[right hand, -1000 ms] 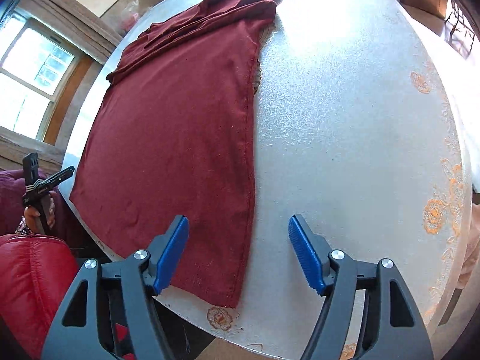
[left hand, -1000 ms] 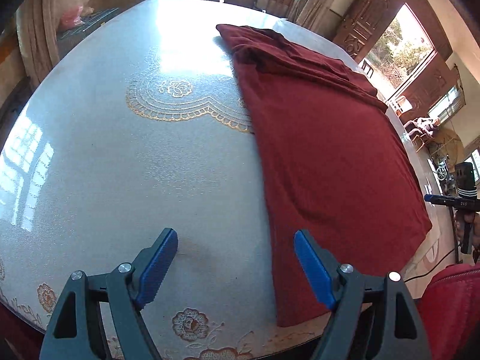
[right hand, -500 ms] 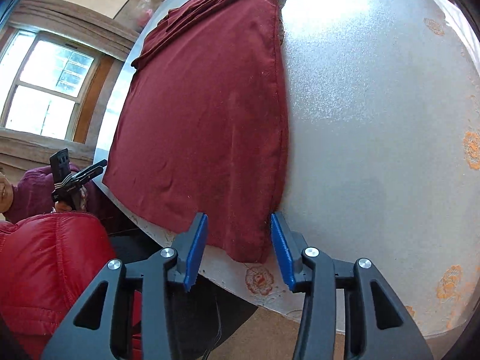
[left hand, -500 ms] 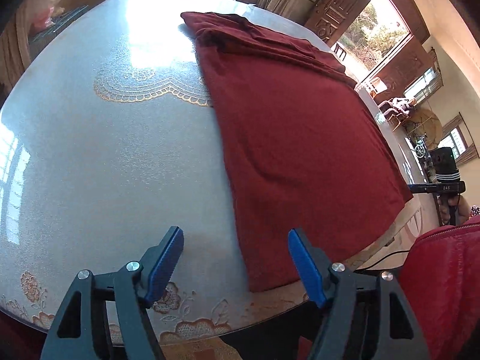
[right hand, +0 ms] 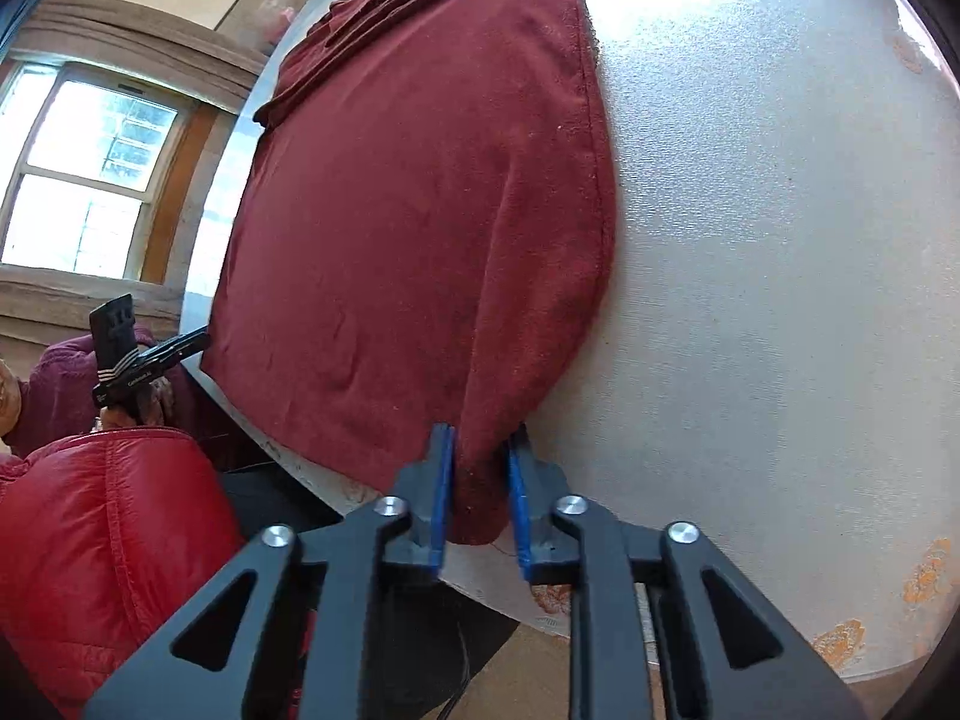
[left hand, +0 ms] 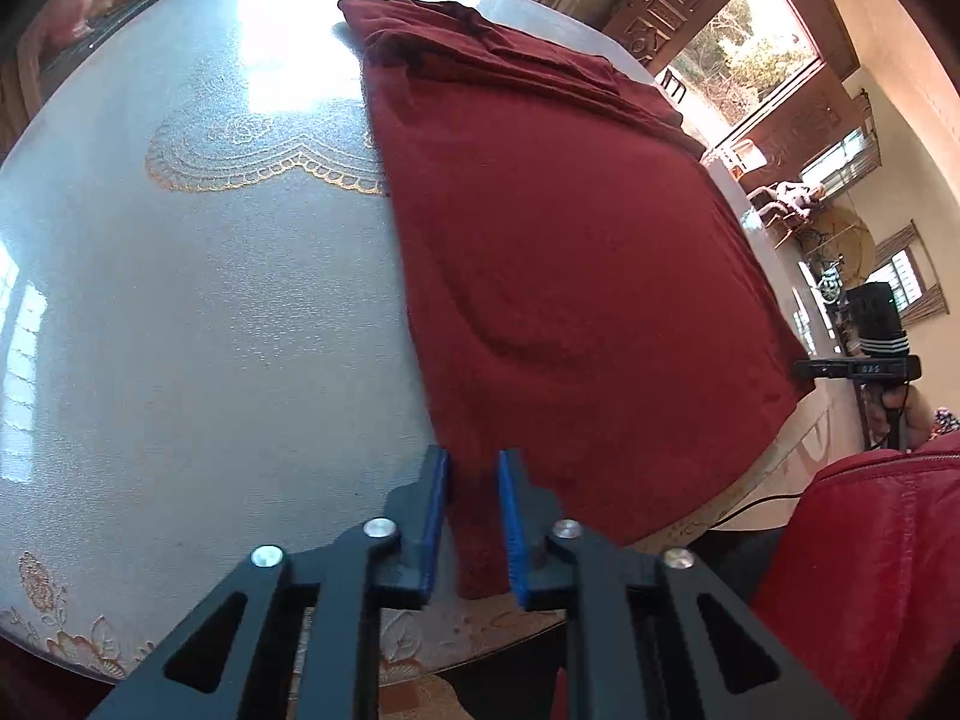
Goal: Fold clothes
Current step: 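Grasp the sweater strip's end with the right gripper while the left gripper grasps beside it, then lift the held sweater end with both grippers and fold it over the strip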
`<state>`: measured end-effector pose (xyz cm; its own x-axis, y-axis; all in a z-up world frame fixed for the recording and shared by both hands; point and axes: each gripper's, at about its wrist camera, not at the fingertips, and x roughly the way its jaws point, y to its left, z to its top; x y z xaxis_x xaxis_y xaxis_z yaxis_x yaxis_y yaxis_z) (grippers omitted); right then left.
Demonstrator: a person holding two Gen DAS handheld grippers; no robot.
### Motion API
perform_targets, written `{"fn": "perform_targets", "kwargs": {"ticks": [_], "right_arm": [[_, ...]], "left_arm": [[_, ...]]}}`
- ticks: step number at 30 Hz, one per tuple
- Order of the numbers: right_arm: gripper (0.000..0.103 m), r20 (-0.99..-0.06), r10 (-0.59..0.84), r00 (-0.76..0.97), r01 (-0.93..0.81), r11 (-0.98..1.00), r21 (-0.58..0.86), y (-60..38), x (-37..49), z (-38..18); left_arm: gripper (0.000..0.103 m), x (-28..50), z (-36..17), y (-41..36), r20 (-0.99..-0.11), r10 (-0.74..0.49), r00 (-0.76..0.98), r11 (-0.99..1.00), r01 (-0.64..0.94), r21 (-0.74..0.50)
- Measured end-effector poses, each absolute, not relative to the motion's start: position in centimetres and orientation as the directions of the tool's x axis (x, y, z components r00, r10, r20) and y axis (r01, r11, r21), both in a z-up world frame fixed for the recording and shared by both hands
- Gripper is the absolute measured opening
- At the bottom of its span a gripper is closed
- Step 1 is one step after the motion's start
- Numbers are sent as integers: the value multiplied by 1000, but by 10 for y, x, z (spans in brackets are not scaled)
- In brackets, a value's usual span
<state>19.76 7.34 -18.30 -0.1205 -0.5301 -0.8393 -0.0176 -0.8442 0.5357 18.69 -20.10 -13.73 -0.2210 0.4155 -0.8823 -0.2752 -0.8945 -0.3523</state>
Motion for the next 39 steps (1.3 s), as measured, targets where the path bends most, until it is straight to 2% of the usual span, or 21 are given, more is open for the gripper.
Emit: {"fn": "perform_targets", "kwargs": {"ticks": [5, 10, 20, 23, 29, 35, 39], "right_arm": [[8, -821, -555, -136, -96, -817, 569, 76, 196, -187], [8, -725, -653, -218, -166, -707, 687, 91, 204, -181], [8, -570, -764, -301, -172, -544, 821, 101, 217, -156], [8, -514, -777, -364, -111, -511, 852, 110, 186, -131], [8, -484, -751, -449, 18, -549, 836, 126, 98, -83], [9, -455, -708, -540, -22, -528, 849, 155, 1, -78], [8, -459, -677, -576, -90, -506, 858, 169, -65, -98]], "left_arm": [[3, 181, -137, -215, -823, 534, -192, -842, -205, -499], [3, 178, -123, -231, -723, 653, -223, -756, -143, -639], [3, 160, -103, -251, -544, 776, -318, -578, -17, -816], [3, 135, -89, -260, -468, 801, -372, -511, -17, -860], [3, 47, -49, -256, -328, 817, -474, -415, -88, -906], [3, -51, -57, -250, -290, 800, -525, -356, -26, -934], [3, -112, -88, -239, -336, 776, -534, -363, 57, -930]]}}
